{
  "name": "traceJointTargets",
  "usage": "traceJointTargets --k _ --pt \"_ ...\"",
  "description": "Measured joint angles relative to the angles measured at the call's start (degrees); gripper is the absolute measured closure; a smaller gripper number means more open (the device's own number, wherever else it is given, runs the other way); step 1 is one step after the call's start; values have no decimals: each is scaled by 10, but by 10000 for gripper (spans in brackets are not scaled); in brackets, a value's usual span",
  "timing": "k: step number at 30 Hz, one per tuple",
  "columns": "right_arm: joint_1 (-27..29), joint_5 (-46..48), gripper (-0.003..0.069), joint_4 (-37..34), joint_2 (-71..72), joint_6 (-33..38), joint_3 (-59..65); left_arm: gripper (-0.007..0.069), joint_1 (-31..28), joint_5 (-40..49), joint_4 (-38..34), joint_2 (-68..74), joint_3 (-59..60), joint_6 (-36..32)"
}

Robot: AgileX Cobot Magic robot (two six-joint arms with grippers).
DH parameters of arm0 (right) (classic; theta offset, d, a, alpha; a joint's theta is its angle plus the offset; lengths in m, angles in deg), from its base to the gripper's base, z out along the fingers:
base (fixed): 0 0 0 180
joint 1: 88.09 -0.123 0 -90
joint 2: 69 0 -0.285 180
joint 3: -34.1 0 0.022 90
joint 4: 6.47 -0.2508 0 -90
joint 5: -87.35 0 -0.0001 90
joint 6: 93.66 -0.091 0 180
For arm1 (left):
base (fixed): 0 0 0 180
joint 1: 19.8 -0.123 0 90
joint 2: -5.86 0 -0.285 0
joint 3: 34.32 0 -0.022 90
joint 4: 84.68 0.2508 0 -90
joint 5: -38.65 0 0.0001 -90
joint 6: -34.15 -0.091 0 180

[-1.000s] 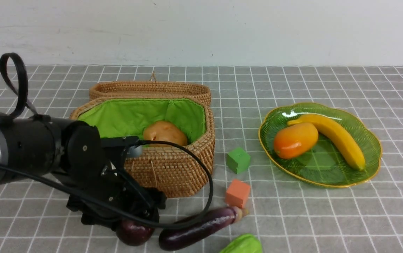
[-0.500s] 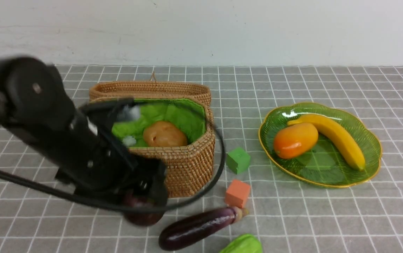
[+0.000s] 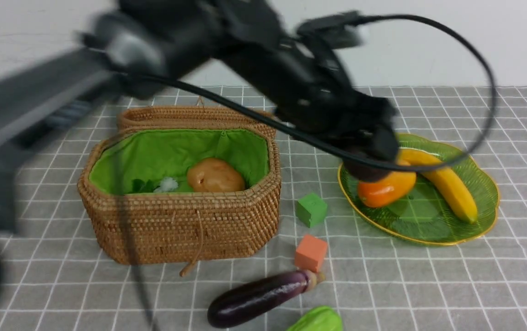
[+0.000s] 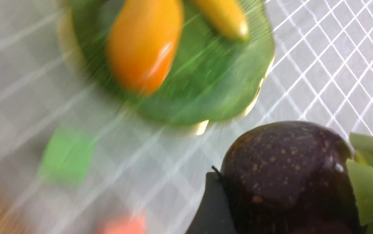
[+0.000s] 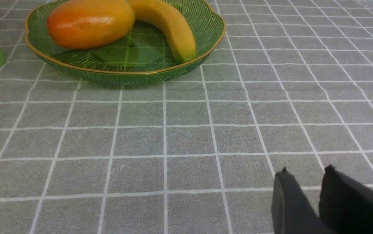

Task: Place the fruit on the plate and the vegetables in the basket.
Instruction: Grab a mangosteen with your left arm and put it on the plate on the right

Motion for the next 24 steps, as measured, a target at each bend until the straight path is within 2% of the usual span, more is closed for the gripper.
traceJointTargets --k 1,6,12,18,24 --pt "0 0 490 0 0 0 0 53 17 -5 6 66 -71 36" --pt "0 0 484 0 0 0 0 54 32 -35 13 182 -193 85" --pt "0 0 476 0 0 0 0 49 33 -66 14 228 -210 110" --pt "0 0 468 0 0 0 0 -41 33 -69 13 228 -215 112" --pt "0 0 458 0 0 0 0 -20 17 1 13 214 -215 99"
